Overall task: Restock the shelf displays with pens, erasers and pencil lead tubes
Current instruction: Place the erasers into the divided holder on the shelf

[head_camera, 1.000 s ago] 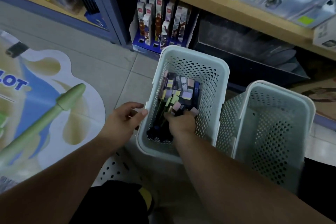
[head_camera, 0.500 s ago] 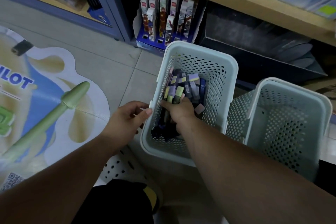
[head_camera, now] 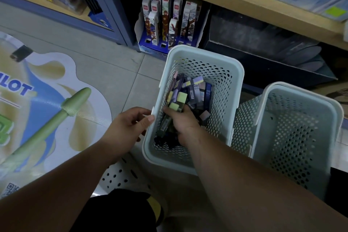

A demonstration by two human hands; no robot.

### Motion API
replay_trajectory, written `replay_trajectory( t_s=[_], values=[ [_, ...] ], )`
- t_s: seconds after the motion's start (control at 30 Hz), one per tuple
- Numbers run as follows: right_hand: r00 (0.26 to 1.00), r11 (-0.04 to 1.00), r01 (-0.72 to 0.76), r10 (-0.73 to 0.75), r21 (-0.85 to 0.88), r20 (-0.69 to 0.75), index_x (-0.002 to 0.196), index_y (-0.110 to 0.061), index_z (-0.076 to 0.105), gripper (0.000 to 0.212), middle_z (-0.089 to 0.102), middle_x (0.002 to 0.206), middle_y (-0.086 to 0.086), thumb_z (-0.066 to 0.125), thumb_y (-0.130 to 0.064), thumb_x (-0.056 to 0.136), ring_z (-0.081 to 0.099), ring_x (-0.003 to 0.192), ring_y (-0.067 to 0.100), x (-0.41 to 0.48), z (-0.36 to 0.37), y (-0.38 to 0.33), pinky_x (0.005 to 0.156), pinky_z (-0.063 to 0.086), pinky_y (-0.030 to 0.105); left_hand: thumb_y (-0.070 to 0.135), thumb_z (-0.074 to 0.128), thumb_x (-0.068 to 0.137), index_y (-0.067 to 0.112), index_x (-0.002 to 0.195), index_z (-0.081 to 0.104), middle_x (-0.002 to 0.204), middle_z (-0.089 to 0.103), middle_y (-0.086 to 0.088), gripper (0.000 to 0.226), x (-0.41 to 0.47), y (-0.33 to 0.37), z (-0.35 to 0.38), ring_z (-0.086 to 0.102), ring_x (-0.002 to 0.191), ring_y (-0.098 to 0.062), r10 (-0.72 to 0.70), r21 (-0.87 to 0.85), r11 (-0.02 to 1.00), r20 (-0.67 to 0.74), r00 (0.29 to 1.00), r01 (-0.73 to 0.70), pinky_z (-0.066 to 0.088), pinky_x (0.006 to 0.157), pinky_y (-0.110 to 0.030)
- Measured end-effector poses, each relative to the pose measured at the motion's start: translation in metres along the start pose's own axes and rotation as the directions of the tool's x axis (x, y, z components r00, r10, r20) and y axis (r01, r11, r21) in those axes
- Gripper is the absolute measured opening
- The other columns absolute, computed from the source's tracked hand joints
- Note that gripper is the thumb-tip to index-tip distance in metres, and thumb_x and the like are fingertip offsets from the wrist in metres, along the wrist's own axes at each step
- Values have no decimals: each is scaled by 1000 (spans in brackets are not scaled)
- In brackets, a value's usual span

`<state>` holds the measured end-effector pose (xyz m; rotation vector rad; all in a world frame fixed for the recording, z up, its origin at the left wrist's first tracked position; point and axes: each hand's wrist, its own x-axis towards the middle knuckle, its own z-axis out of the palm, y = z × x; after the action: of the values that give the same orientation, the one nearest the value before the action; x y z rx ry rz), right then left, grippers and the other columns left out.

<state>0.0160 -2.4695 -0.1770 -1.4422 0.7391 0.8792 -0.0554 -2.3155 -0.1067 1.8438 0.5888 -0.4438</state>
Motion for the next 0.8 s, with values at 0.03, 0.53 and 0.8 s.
replay_trajectory(
  t_s=[0.03, 0.53, 0.8],
  values=[
    [1000, 1000, -7, 7, 16, 18, 117, -24, 67, 38, 75, 109, 0, 82, -27, 83, 72, 97, 24, 0, -2, 1, 90, 58, 46, 36, 63, 96, 30, 104, 70, 89, 72, 1, 13, 0, 0, 0, 64, 68, -3, -2, 4, 1000, 5, 1000, 2, 57, 61, -28],
    [984, 977, 133, -110, -169, 136, 97, -27, 67, 22, 73, 94, 17, 71, -31, 76, 73, 88, 37, -61, -55, -27, 76, 61, 54, 37, 84, 78, 30, 101, 70, 83, 75, 7, 28, 3, 27, -11, 70, 78, -18, -58, 31, 998, -89, 994, 61, 55, 69, -35],
    [922, 977, 210, -186, -36, 341, 121, -18, 55, 31, 71, 91, 21, 54, 2, 97, 70, 73, 33, -122, -124, -65, 67, 59, 43, 25, 71, 87, 24, 87, 64, 71, 64, 6, 7, -3, 82, 15, 62, 66, -17, 270, 245, 952, -396, 878, -182, 46, 65, -28]
  ],
)
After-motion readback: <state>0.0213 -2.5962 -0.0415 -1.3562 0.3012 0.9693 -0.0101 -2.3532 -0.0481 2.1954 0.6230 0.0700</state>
